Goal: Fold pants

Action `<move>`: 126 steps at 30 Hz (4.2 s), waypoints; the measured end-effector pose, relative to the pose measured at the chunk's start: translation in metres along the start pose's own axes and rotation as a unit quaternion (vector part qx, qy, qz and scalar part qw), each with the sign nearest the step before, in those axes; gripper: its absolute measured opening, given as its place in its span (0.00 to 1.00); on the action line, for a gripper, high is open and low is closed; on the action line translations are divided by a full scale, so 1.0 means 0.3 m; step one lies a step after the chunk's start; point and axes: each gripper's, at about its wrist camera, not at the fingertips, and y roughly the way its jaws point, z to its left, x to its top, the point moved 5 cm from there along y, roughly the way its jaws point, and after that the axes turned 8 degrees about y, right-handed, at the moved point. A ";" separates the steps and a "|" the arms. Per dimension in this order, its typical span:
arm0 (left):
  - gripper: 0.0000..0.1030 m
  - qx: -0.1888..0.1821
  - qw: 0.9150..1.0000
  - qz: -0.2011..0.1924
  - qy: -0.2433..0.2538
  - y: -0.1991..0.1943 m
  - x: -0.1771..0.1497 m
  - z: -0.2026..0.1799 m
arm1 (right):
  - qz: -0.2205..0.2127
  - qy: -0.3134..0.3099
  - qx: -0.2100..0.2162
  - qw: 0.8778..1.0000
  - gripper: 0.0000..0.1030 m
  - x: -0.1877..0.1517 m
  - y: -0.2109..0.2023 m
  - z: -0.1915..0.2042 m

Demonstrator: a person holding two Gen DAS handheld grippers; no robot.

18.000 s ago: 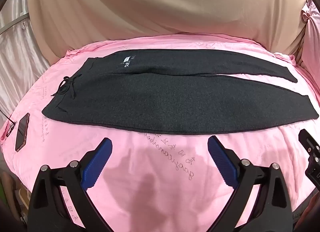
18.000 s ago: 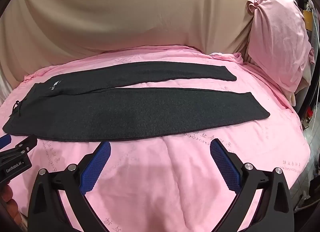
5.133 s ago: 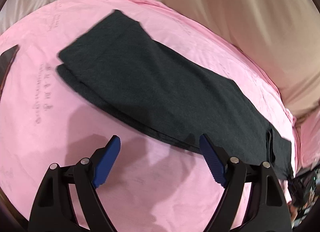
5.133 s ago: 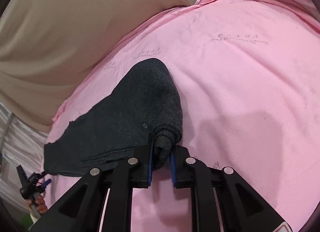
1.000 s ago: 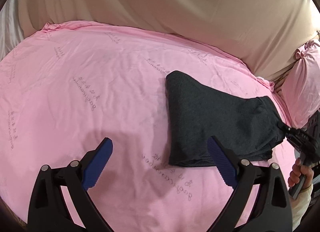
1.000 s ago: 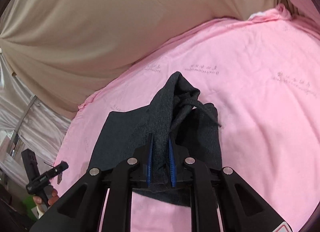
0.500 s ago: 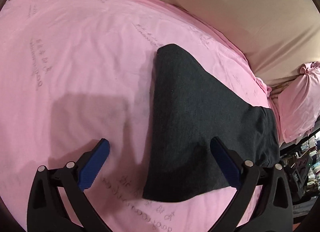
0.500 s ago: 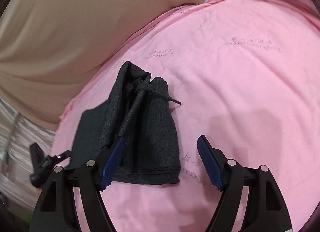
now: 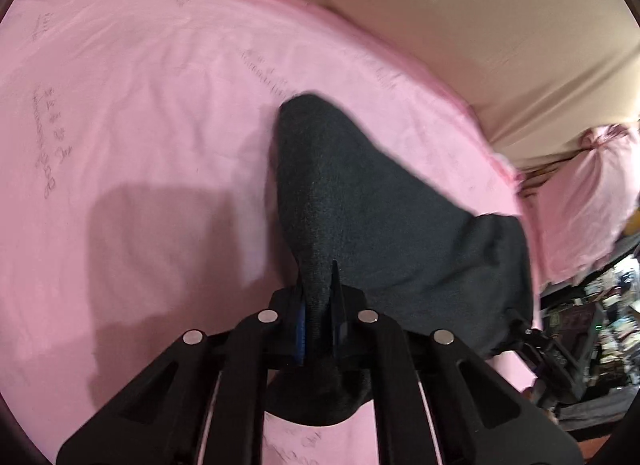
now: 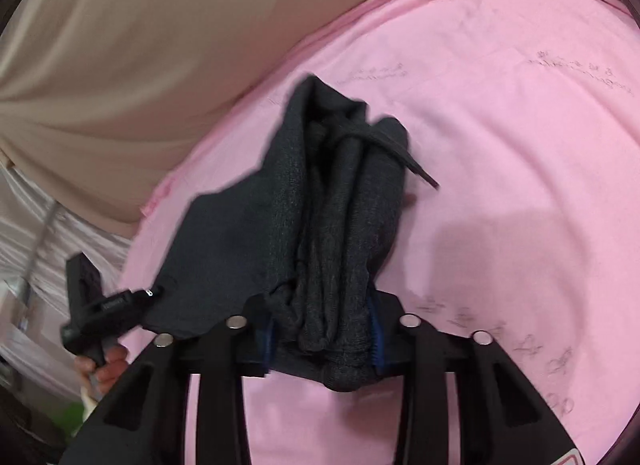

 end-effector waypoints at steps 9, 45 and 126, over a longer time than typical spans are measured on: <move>0.09 0.057 0.995 0.035 0.071 -0.261 -0.218 0.046 | 0.054 -0.069 -0.048 0.995 0.45 -0.281 -0.050 0.026; 0.60 0.192 0.978 -0.001 0.074 -0.188 -0.230 0.012 | 0.040 -0.148 -0.109 0.982 0.00 -0.311 0.004 0.131; 0.89 0.258 0.945 0.031 0.201 -0.192 -0.504 -0.163 | 0.004 -0.085 -0.092 0.992 0.08 0.021 0.114 0.092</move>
